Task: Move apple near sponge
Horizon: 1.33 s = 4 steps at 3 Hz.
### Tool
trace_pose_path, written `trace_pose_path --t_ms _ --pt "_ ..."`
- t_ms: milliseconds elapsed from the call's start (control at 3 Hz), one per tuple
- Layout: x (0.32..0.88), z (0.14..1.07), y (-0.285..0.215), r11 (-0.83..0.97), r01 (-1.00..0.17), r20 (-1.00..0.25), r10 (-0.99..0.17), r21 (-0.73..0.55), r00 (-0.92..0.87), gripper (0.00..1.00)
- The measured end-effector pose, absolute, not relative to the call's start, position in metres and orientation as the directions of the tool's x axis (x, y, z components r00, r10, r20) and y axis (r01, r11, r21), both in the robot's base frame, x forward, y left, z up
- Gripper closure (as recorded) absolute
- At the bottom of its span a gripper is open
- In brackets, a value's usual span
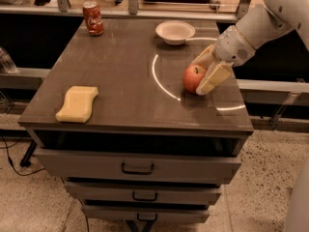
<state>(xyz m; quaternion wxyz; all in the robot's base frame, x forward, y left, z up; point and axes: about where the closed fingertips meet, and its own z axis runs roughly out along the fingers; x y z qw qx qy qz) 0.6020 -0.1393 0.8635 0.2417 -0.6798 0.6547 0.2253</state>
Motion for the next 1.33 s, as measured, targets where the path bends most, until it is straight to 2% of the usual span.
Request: trace_pose_path --t_ms 333,667,1000,1333 --pt "0.593 0.859 -0.127 -0.054 -0.998 -0.628 -0.776 -0.01 0.049 0.6" --pt "0.588 0.886 -0.117 -0.068 -0.998 -0.643 -0.764 -0.011 0.059 0.91" --pt "0.586 0.937 -0.11 -0.077 -0.994 -0.676 -0.729 -0.073 0.106 1.0" --pt "0.594 0.937 -0.1 -0.074 -0.993 -0.688 -0.716 -0.095 0.119 1.0"
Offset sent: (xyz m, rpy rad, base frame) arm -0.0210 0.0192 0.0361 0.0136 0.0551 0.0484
